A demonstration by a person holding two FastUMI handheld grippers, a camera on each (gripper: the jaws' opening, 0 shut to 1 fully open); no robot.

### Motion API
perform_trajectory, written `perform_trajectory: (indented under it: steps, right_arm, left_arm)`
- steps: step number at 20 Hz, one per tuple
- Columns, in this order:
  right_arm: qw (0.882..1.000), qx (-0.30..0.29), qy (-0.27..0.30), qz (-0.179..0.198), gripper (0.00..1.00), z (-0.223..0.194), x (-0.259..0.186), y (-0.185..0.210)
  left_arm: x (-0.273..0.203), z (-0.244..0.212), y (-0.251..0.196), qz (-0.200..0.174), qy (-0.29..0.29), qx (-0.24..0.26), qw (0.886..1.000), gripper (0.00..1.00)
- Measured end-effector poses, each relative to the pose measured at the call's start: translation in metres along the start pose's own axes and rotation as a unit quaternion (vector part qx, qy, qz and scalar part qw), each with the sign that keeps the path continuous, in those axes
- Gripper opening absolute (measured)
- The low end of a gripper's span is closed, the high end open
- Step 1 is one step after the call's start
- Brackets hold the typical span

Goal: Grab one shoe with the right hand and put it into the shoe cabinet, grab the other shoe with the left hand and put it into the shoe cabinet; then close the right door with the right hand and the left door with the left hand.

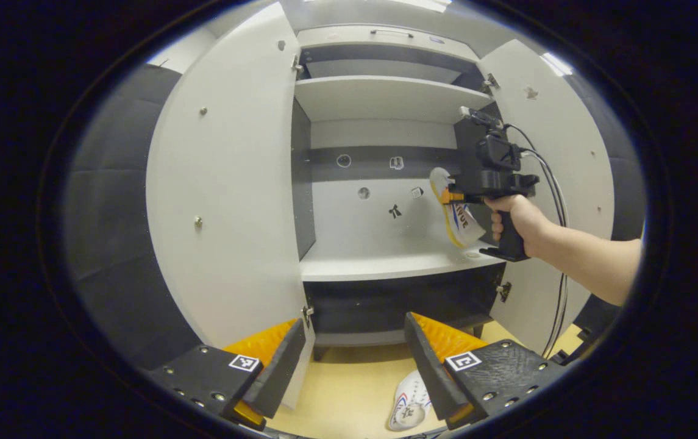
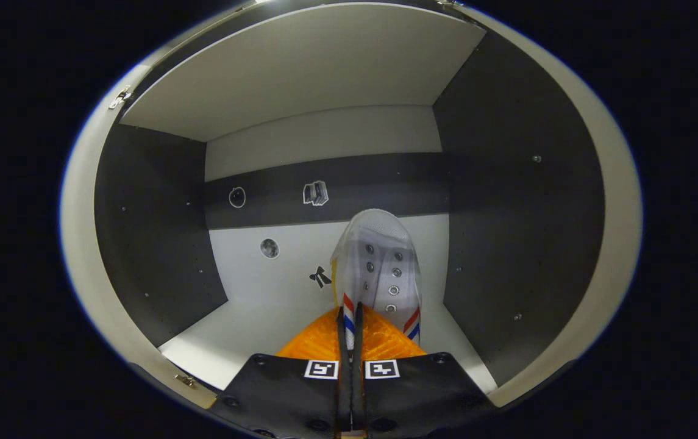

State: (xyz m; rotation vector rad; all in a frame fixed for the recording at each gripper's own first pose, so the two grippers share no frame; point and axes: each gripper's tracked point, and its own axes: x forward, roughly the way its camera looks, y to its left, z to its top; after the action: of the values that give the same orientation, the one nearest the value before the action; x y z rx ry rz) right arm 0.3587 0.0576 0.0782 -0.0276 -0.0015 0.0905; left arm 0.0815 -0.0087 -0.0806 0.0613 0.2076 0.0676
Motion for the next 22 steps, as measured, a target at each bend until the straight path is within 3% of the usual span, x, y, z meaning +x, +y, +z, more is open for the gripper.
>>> perform_trajectory:
  steps: [4,5,6,7,8,10,12,13,14,15,16,22]
  right_arm:
    - [1.0,0.002,0.02,-0.003,0.02,-0.014,0.026,0.0]
    - [1.0,0.003,0.026,-0.001,0.02,-0.018,0.031,0.001]
    - [0.999,0.003,0.033,0.002,0.02,-0.024,0.035,0.002]
    - [0.999,0.002,0.039,0.003,0.02,-0.027,0.039,0.003]
    - [0.999,0.002,0.042,0.004,0.04,-0.03,0.043,0.004]
    - [0.999,0.002,0.048,-0.006,0.06,-0.033,0.047,-0.001]
    - [1.0,0.01,0.027,-0.005,0.25,-0.019,0.045,0.001]
    - [1.0,0.011,0.022,-0.002,0.5,-0.016,0.046,0.002]
    - [1.0,0.006,0.021,-0.005,0.75,-0.023,0.045,0.002]
    - [1.0,0.0,0.02,-0.009,1.0,-0.022,0.032,0.002]
    - [1.0,-0.004,0.015,-0.007,0.97,-0.021,0.025,0.004]
    - [1.0,0.011,0.008,0.007,0.98,-0.033,-0.049,0.012]
  left_arm:
    - [0.0,-0.001,0.006,0.022,0.007,-0.002,1.0,0.94]
    - [0.001,-0.001,0.007,0.029,0.007,-0.003,1.0,0.99]
    - [0.001,-0.001,0.009,0.037,0.007,-0.003,0.999,0.89]
    - [0.001,-0.001,0.01,0.044,0.008,-0.005,0.999,0.94]
    - [0.001,-0.002,0.012,0.051,0.009,-0.006,0.999,0.88]
    - [0.002,-0.002,0.013,0.062,0.012,-0.009,0.998,0.88]
    - [0.002,-0.003,0.014,0.07,0.014,-0.012,0.997,0.89]
    - [0.003,-0.004,0.014,0.07,0.015,-0.014,0.997,0.99]
    - [0.002,-0.007,0.014,0.068,0.018,-0.017,0.997,0.94]
    - [0.002,-0.01,0.013,0.066,0.021,-0.018,0.997,1.0]
    - [0.004,-0.012,0.01,0.061,0.024,-0.019,0.998,0.94]
    - [0.014,-0.047,-0.01,0.014,0.052,-0.017,0.998,0.97]
